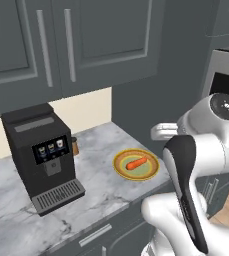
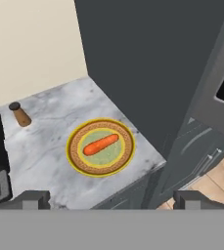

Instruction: Pick the carrot from the counter and place it in the microwave. Then turn on the microwave.

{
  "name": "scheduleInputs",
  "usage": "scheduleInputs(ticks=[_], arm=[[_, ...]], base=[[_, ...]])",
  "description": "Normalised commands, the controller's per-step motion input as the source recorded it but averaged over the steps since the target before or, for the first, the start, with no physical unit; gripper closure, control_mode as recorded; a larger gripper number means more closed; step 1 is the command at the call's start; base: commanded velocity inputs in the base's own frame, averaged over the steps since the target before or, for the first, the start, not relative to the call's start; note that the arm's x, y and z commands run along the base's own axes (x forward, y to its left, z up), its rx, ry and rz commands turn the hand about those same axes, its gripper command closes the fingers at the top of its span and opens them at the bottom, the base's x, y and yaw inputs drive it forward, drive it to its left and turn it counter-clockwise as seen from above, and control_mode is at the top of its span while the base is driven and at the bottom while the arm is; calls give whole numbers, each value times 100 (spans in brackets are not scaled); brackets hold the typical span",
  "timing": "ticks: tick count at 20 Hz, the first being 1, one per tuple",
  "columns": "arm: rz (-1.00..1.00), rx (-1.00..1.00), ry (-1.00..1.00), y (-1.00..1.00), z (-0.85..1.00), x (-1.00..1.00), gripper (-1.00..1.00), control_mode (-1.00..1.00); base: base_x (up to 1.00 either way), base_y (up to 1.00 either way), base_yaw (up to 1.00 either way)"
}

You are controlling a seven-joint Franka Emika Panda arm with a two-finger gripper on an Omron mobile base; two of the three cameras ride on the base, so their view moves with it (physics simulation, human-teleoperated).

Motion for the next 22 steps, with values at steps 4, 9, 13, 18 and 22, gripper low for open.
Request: scheduleInputs(ticks=[4,9,13,18,22], arm=[[0,0,0,8,-22,21,-100,-100],[0,1,0,6,-23,19,-100,-100],[0,4,0,7,-26,20,-100,-100],[0,4,1,7,-28,20,-100,-100],[-2,4,6,8,-27,18,-100,-100]], base=[[0,0,0],[0,0,0],[0,0,0],[0,0,0],[0,0,0]])
